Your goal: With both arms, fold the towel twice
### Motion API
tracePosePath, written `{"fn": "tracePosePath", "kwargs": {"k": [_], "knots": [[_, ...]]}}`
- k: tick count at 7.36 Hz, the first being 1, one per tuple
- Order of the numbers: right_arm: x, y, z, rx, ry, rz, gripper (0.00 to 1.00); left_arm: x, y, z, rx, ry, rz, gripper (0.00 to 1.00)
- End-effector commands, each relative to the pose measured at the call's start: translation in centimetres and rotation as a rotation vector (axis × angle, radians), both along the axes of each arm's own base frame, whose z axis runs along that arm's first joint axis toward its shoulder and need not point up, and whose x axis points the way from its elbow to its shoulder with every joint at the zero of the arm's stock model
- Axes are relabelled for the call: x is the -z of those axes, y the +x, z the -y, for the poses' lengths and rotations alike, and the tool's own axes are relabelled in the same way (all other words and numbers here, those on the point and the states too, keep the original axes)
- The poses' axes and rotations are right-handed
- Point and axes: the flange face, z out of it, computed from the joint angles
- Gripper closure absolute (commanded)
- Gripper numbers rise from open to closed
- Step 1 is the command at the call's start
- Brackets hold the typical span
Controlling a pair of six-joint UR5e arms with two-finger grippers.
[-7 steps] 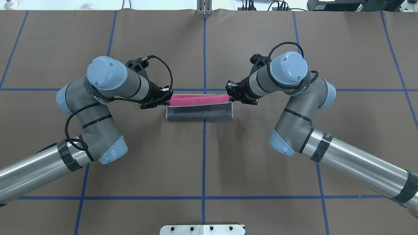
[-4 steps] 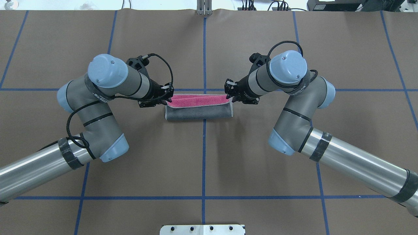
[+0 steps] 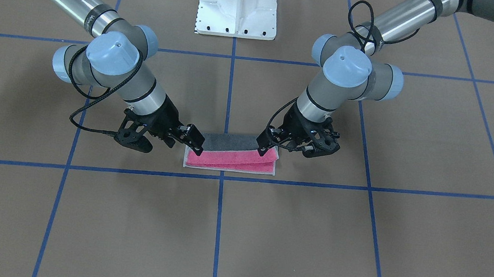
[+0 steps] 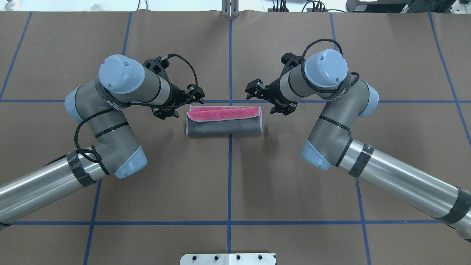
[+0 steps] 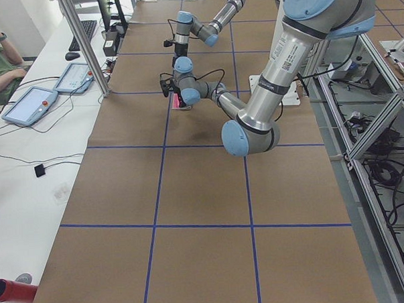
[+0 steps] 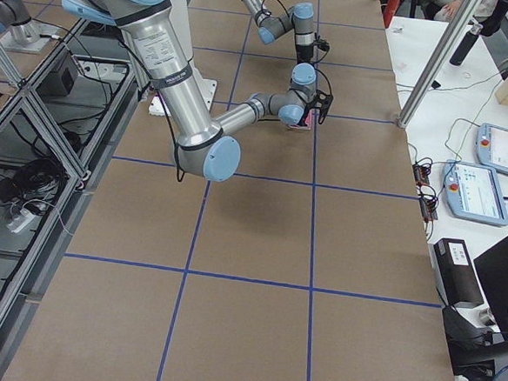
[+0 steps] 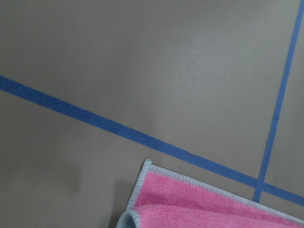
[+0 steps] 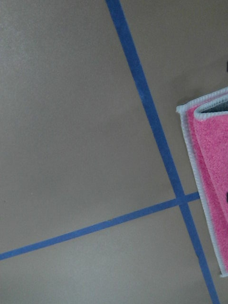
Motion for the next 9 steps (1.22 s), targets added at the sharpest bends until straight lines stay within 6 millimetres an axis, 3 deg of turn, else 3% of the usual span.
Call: {"fn": "tracePosePath", "kwargs": {"k": [1,4,7,9], "knots": [[-0.1,1.5,1.1,-0.001,-0.007,0.004,0.0,0.3,0.8,-0.5,0.004,-0.032,-0.009,0.0],[-1.6,6.2,4.0,0.026,-0.009,0.004,0.0,0.0,3.8,-3.3,-0.028,-0.074,-0.011,0.0],[-3.5,8.9,5.0,0.05,-0.008,-0.003,0.0,0.6,5.7,-2.0,-0.022,-0.081,-0.012,0.0],[-4.4,9.7,5.3,0.05,-0.004,-0.012,0.0,0.9,6.8,-1.3,-0.022,-0.08,-0.014,0.0]]}}
